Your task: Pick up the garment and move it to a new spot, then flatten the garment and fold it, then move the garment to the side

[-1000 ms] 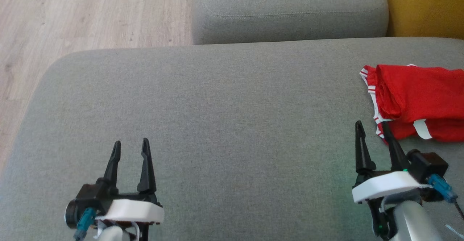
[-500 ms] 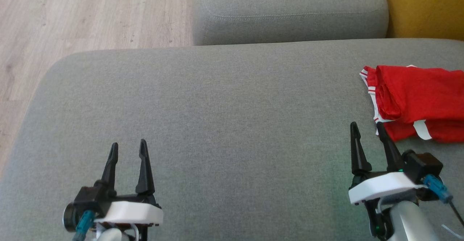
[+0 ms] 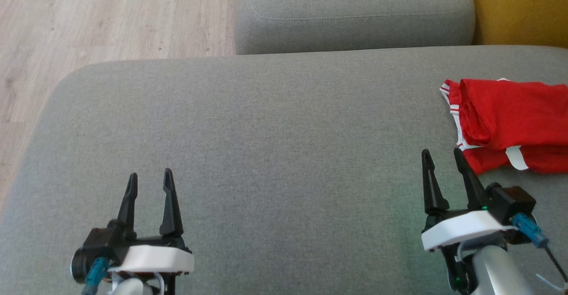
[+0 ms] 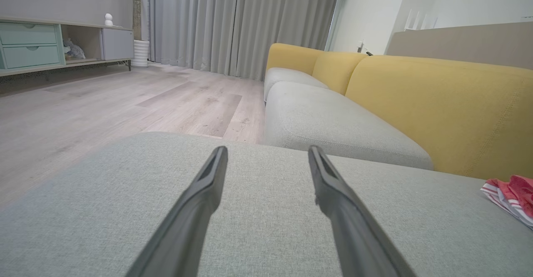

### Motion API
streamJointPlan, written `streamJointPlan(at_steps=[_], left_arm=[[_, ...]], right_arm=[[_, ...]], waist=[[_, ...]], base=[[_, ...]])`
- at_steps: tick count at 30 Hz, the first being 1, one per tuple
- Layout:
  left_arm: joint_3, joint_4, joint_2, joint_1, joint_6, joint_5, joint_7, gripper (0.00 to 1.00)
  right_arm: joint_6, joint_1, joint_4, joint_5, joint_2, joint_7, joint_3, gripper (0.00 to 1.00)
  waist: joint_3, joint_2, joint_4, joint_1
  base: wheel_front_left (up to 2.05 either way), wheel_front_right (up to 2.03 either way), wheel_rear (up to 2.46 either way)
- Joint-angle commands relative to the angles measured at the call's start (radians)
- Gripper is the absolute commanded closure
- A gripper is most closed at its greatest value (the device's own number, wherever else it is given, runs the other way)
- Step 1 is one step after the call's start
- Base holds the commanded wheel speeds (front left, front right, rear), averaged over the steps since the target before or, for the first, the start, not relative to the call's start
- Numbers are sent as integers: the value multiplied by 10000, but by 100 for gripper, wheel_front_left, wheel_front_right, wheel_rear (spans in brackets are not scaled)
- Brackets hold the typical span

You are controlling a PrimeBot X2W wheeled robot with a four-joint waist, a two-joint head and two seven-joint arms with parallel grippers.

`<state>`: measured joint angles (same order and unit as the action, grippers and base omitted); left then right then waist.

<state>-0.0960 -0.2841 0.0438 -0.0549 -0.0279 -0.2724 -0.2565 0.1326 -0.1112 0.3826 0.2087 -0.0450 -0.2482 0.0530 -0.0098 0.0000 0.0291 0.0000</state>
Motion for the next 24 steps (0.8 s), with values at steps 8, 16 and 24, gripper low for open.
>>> streamJointPlan(at_steps=[8,16,24], left_arm=[[447,344,64,-428,-95,-430,-53,0],[513,223,64,-429,-196,-819,-53,0],[161,-552,-15,160,-166,-975,57,100]], right_arm=[[-19,-317,-224,91,-53,-135,189,0],[-19,-334,-243,124,-53,-135,244,0],[0,178,555,222,9,49,-4,100]], waist=[[-3,0,5,0],[-22,0,-25,0],[-8,0,-39,0]], base=[[0,0,0],[0,0,0],[0,0,0]])
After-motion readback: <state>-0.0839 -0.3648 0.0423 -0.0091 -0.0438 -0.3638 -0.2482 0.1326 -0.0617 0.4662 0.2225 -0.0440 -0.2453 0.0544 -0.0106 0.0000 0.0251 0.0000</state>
